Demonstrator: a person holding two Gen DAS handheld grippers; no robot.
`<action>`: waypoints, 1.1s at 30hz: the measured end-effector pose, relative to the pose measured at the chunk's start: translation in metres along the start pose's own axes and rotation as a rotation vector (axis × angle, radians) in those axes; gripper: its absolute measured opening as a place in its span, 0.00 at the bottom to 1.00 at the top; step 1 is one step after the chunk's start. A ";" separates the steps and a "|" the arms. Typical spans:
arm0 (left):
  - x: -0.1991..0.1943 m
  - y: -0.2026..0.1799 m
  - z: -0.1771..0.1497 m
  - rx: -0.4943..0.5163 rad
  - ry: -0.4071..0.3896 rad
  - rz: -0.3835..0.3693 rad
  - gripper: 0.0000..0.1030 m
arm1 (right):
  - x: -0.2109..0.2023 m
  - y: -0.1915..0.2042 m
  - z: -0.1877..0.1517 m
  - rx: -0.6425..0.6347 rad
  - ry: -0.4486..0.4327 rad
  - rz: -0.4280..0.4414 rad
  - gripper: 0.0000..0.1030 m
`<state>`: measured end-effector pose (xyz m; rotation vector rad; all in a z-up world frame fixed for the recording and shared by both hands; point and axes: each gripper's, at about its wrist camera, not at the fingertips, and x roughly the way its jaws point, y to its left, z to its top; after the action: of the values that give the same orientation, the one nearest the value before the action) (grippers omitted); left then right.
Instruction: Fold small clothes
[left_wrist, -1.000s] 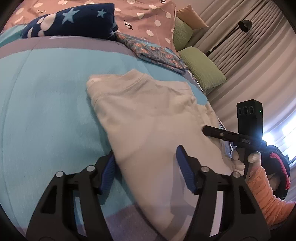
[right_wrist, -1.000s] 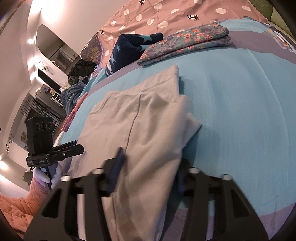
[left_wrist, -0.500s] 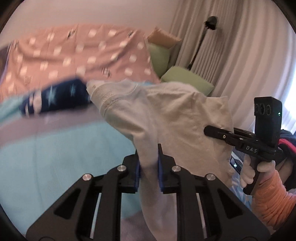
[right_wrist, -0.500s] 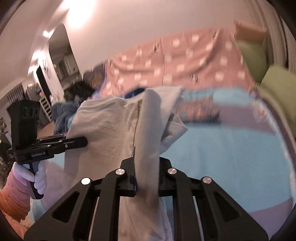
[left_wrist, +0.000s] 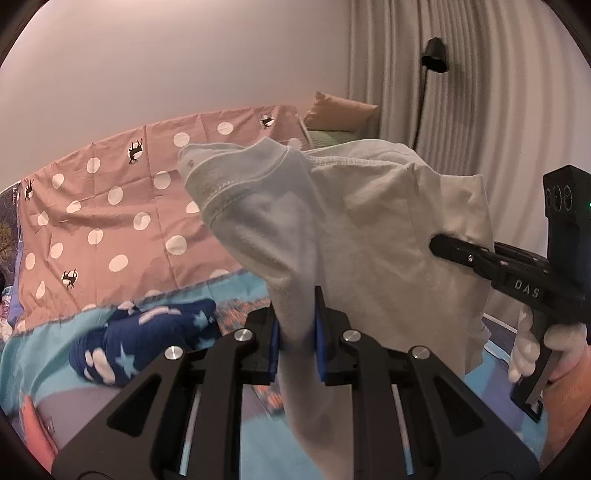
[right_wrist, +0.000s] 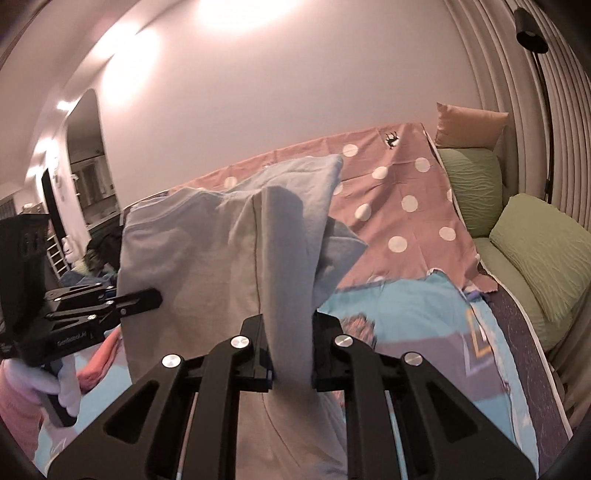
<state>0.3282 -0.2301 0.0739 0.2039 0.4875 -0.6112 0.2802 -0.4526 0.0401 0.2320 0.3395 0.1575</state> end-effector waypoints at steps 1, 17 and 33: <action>0.014 0.005 0.006 0.000 0.008 0.011 0.15 | 0.019 -0.005 0.003 0.009 0.007 -0.008 0.13; 0.223 0.069 -0.111 0.090 0.331 0.197 0.56 | 0.178 -0.061 -0.101 0.053 0.287 -0.207 0.27; -0.009 -0.001 -0.142 -0.038 0.005 0.102 0.91 | -0.070 0.047 -0.146 0.016 -0.030 -0.315 0.89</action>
<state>0.2677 -0.1810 -0.0454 0.1931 0.4898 -0.5021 0.1588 -0.3916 -0.0597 0.1941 0.3433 -0.1592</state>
